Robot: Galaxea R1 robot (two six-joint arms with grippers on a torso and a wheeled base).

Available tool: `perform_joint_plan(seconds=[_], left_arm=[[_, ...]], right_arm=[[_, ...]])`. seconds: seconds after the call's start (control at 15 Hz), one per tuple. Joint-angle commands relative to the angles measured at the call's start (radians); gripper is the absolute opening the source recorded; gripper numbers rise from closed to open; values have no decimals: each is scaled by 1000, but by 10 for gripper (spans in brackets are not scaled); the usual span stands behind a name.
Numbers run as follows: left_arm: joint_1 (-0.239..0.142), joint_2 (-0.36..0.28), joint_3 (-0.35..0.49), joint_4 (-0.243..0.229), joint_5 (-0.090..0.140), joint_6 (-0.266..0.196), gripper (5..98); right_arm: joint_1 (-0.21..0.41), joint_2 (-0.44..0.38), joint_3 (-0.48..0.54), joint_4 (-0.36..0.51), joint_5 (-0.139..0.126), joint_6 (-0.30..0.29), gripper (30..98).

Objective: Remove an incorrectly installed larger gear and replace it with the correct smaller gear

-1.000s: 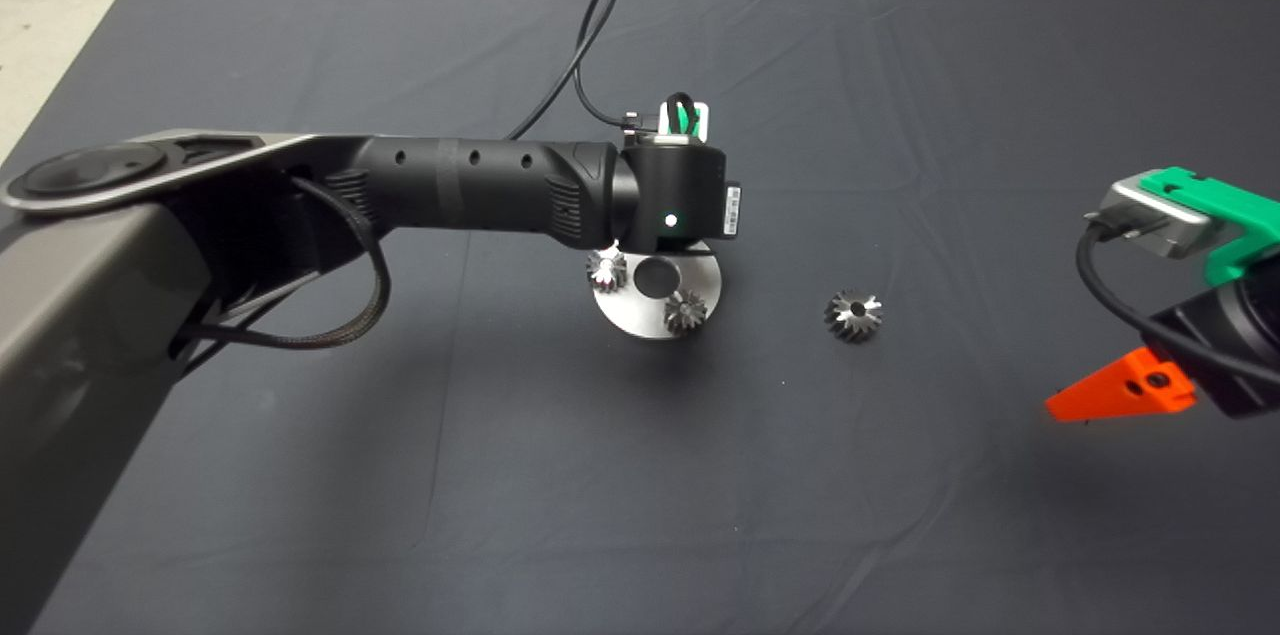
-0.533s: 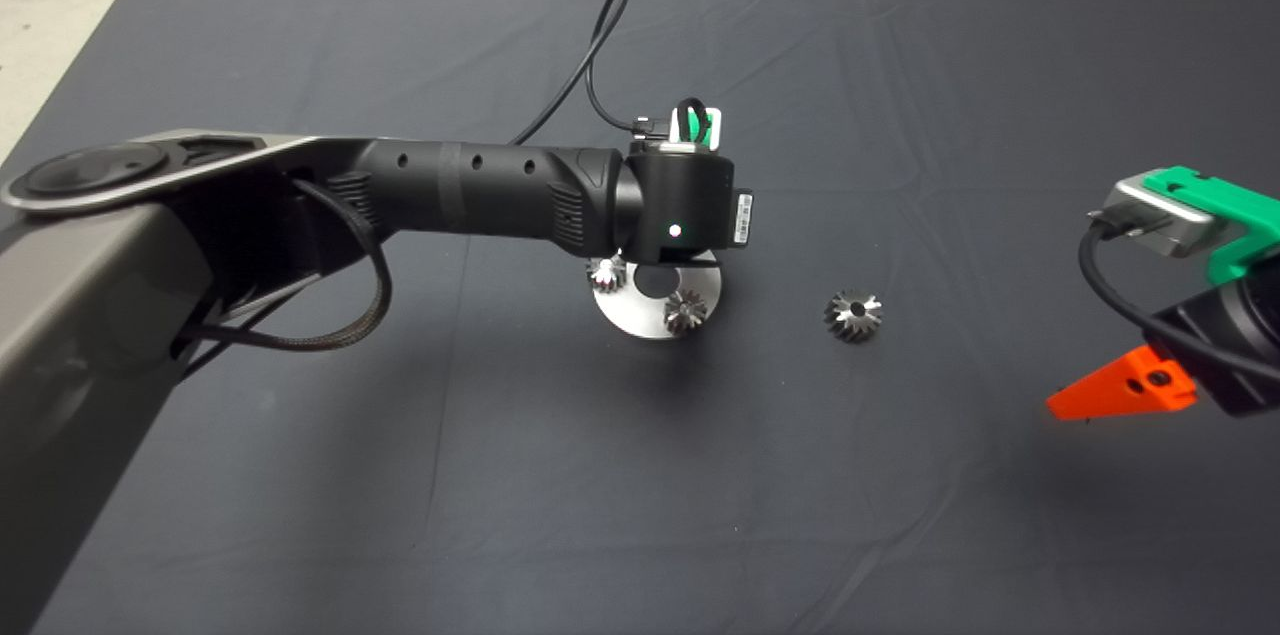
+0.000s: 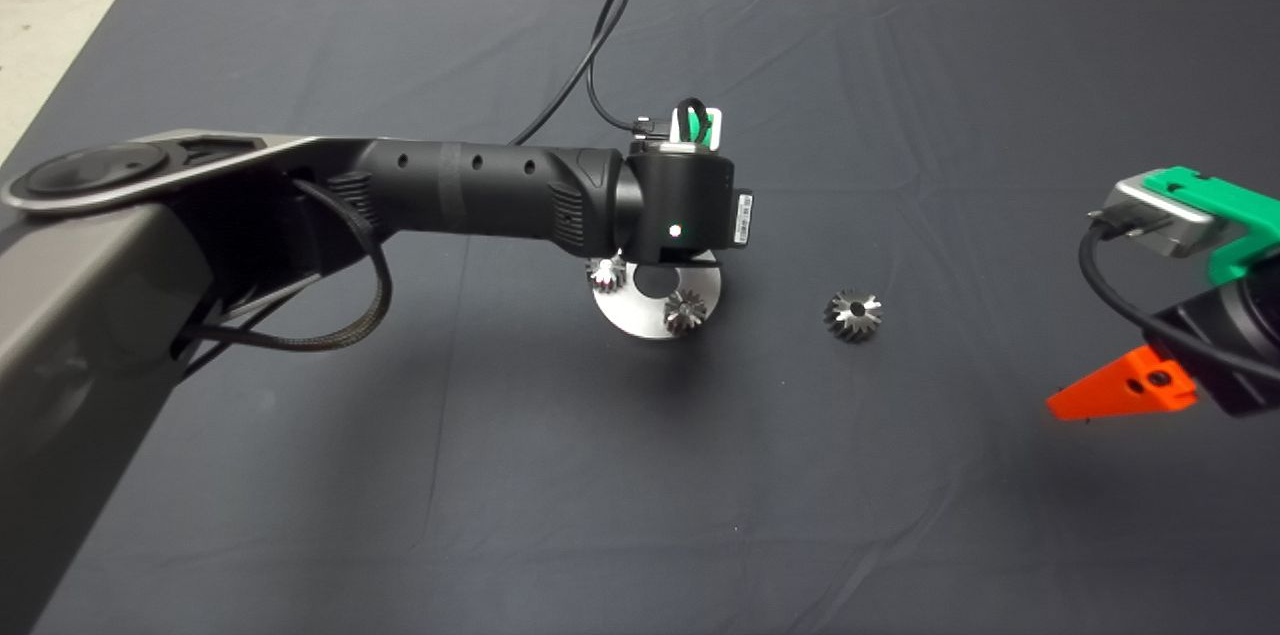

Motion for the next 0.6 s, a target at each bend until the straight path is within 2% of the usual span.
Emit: perform_joint_plan(seconds=[0.0, 0.53], left_arm=[[-7, 3, 6, 30, 1, 6, 352], [16, 3, -2, 54, 1, 15, 352]], right_arm=[[20, -2, 4, 34, 3, 6, 977], [19, -2, 5, 34, 3, 6, 977]])
